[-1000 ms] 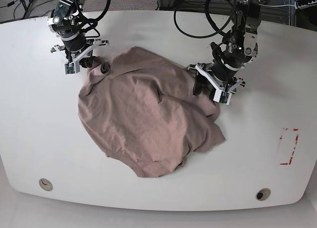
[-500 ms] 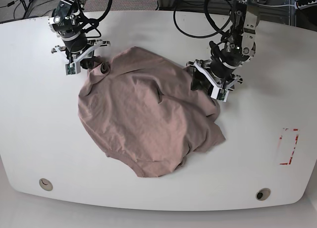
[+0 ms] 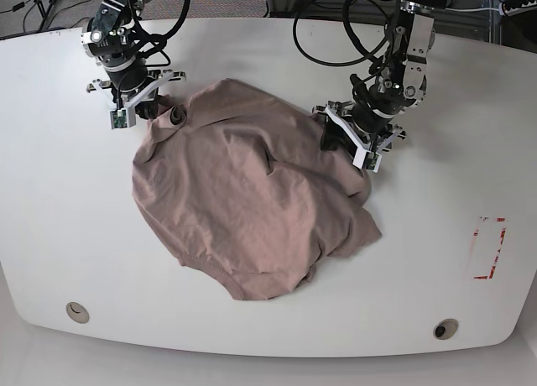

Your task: Fold the T-shirt properly

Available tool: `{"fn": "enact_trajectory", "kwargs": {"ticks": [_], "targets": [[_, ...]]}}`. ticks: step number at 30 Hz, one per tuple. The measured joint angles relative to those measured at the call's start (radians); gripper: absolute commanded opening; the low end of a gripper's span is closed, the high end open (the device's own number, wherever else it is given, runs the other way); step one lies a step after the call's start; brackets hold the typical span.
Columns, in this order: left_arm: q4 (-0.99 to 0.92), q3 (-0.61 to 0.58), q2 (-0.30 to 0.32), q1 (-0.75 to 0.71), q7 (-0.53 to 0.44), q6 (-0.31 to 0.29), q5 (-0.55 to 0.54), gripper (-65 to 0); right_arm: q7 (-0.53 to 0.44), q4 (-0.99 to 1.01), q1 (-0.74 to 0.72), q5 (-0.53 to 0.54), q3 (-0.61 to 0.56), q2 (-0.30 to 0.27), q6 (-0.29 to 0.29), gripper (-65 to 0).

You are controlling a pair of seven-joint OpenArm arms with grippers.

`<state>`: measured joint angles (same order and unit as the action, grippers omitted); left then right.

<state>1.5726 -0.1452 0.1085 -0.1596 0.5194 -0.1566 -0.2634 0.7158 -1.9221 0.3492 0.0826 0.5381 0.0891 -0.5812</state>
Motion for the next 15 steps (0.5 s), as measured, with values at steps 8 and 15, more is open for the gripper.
{"fn": "enact_trajectory", "kwargs": {"ticks": [8, 15], "targets": [[-0.012, -0.002, -0.002, 0.021, 0.002, 0.000, 0.000, -33.6, 0.000, 0.000, 0.000, 0.000, -0.001, 0.000, 0.000, -61.1], [-0.013, -0.002, -0.003, 0.029, 0.004, 0.003, 0.001, -36.6, -0.001, 0.000, 0.004, 0.000, -0.001, 0.002, 0.000, -61.7]]}}
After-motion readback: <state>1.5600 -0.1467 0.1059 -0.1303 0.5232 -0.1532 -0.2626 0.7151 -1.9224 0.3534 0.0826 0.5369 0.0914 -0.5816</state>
